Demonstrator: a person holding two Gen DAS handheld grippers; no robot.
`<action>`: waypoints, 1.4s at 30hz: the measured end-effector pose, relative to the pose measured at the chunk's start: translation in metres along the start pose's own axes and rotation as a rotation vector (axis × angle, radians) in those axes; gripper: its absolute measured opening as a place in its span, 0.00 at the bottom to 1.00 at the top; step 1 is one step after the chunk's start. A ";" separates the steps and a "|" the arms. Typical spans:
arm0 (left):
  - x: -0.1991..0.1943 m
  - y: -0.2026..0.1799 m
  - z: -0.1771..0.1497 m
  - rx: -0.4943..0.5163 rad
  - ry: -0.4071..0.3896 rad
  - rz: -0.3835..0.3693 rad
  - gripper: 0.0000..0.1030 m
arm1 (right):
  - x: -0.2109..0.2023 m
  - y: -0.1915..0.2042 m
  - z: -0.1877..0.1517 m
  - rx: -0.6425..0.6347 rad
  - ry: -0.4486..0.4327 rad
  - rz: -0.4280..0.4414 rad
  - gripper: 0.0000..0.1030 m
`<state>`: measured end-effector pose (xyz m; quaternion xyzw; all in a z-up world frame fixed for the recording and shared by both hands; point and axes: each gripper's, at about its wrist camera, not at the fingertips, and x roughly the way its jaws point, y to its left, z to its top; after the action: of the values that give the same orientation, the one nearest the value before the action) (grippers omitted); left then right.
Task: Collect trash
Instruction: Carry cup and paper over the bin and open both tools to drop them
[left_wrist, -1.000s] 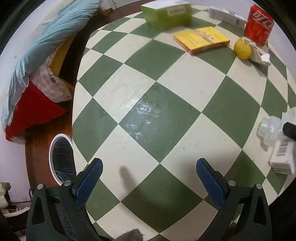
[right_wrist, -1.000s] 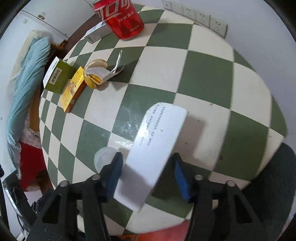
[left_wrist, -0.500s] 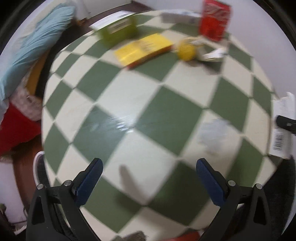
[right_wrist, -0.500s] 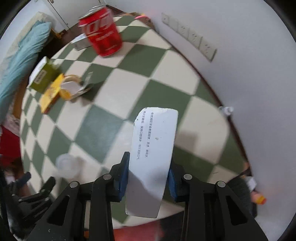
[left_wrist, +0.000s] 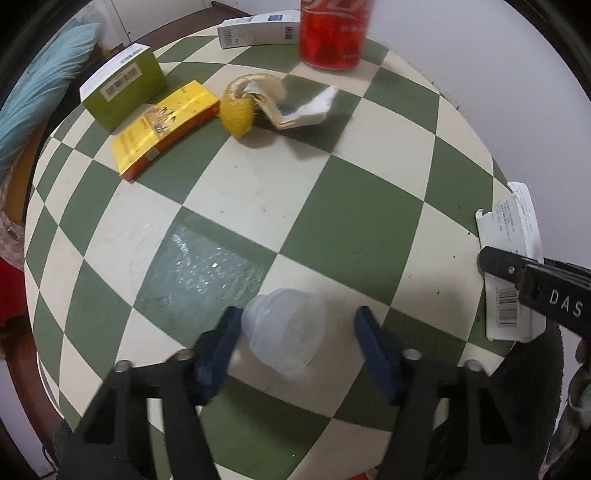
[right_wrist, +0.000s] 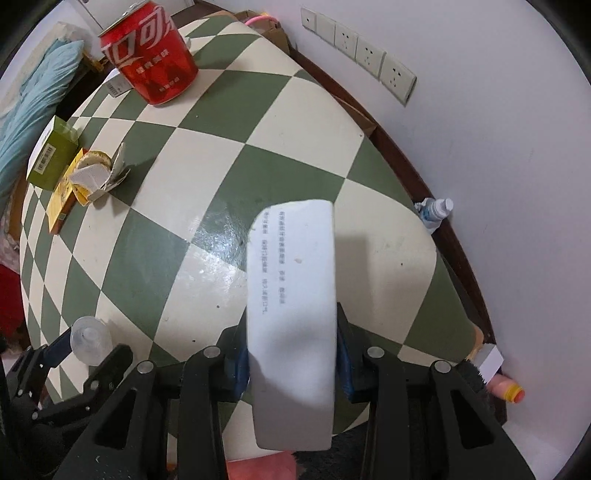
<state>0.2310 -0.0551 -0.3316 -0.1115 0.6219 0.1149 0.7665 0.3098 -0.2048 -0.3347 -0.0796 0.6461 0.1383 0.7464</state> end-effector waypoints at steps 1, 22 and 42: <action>0.000 -0.004 0.001 0.005 -0.005 0.003 0.54 | 0.000 -0.001 0.000 -0.001 -0.001 0.001 0.38; -0.030 0.023 0.000 0.002 -0.086 0.008 0.37 | -0.002 0.006 0.001 -0.011 -0.022 0.023 0.35; -0.205 0.217 -0.027 -0.278 -0.424 0.140 0.37 | -0.142 0.195 0.005 -0.288 -0.271 0.255 0.35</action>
<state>0.0966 0.1341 -0.1429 -0.1460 0.4317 0.2729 0.8472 0.2367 -0.0332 -0.1819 -0.0838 0.5183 0.3315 0.7839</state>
